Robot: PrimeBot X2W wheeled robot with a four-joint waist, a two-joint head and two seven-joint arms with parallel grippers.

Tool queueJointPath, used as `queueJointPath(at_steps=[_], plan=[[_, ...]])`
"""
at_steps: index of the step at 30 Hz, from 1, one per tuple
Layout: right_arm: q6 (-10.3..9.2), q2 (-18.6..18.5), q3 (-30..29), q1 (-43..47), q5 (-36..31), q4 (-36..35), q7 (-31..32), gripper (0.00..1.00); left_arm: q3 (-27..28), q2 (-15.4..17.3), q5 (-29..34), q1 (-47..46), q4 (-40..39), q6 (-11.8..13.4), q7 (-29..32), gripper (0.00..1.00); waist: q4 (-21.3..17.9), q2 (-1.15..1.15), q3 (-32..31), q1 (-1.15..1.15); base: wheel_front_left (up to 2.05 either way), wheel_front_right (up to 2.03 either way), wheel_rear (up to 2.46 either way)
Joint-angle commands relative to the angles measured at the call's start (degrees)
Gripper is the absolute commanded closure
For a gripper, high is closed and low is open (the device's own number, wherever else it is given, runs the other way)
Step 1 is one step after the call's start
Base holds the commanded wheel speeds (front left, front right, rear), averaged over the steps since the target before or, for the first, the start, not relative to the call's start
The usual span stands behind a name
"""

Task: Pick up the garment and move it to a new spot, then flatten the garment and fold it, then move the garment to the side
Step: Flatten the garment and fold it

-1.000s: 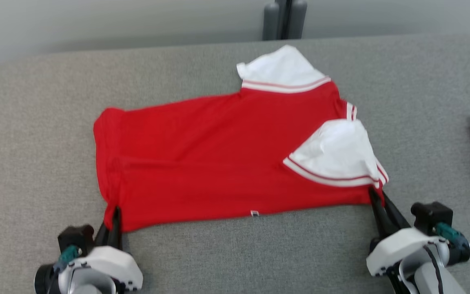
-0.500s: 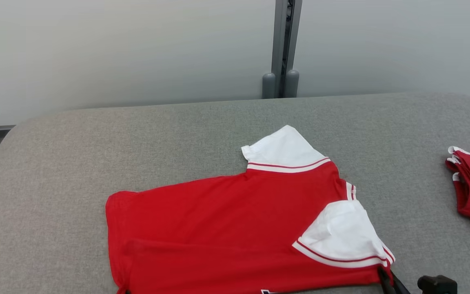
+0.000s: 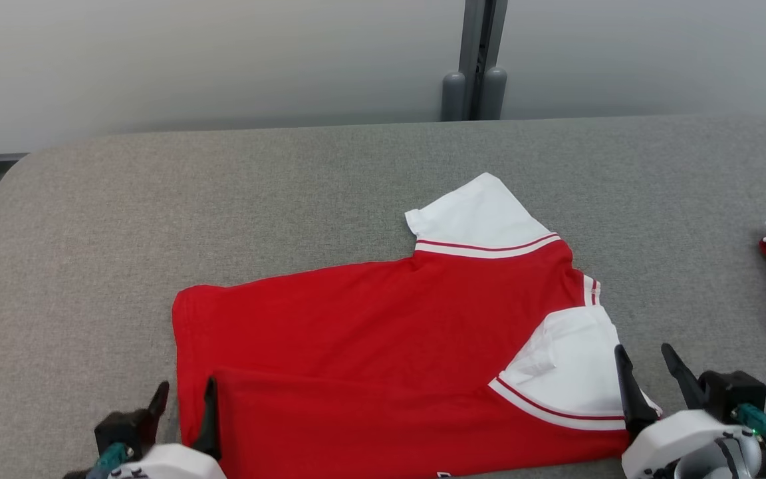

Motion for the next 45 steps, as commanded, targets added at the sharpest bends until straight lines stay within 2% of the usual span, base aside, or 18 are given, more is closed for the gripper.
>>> queueJointPath(at_steps=[1, 7, 16, 22, 28, 29, 31, 32, 39, 45], plan=[[0.0, -0.1, -0.1, -1.8, -0.6, -0.4, 0.0, 0.0, 0.7, 0.5, 0.6, -2.9, 0.6, -0.4, 0.0, 0.0, 0.4, 0.0, 0.9, 0.0, 0.0, 0.0, 0.0], [0.0, 0.1, 1.9, -7.9, -2.5, 0.1, 0.0, 0.0, 0.8, 2.3, 1.7, -13.6, 8.7, -1.7, 0.2, 0.0, 0.9, 0.0, 3.6, 0.0, 0.0, 0.0, 0.0], [0.0, 0.5, 5.6, -14.8, -2.6, -0.8, 0.0, 0.0, 0.0, 4.1, 0.9, -28.4, 20.8, -2.6, 5.5, 0.0, 0.7, 0.0, 8.2, 0.0, 0.0, 0.0, 0.0], [0.0, 0.7, 6.9, -16.1, -2.7, -1.7, 0.0, 0.0, -0.4, 4.4, 0.4, -33.0, 27.1, -2.7, 8.5, 0.0, 0.2, 0.0, 10.3, 0.0, 0.0, 0.0, 0.0], [0.0, -0.3, 7.4, -18.2, -2.7, -1.5, 0.0, 0.0, -0.9, 3.9, 0.0, -34.3, 30.7, -2.9, 8.1, 0.0, 0.3, 0.0, 11.3, 0.0, 0.0, 0.0, 0.0], [0.0, -0.6, 7.6, -19.0, -3.0, -1.4, 0.0, 0.0, -1.2, 3.8, 0.2, -34.5, 31.2, -3.1, 8.0, 0.15, 0.4, 0.0, 11.5, 0.0, 0.0, 0.0, 0.0], [0.0, -1.4, 8.2, -21.0, -3.0, -0.6, 0.0, 0.0, -1.8, 3.5, 0.3, -35.1, 32.2, -3.5, 7.8, 0.6, 0.7, 0.0, 11.9, 0.0, 0.0, 0.0, 0.0], [0.0, -1.8, 8.5, -22.3, -2.9, 0.0, 0.0, 0.0, -2.3, 3.3, 0.6, -35.4, 32.6, -3.7, 7.6, 1.0, 0.8, 0.0, 12.2, 0.0, 0.0, 0.0, 0.0], [-0.01, -5.7, 12.6, -34.4, -3.4, 9.1, 2.1, 0.0, -4.9, 1.9, 1.4, -37.8, 33.4, -4.6, 4.3, 1.0, 3.7, 0.0, 13.7, 0.0, 0.0, 0.0, 0.0], [-0.01, -7.6, 15.6, -43.1, -1.7, 19.2, 8.4, 0.0, -7.0, 0.9, 1.2, -39.0, 33.2, -4.7, 1.8, 1.0, 7.8, 0.0, 15.1, 0.0, 0.0, 0.0, 0.0]])
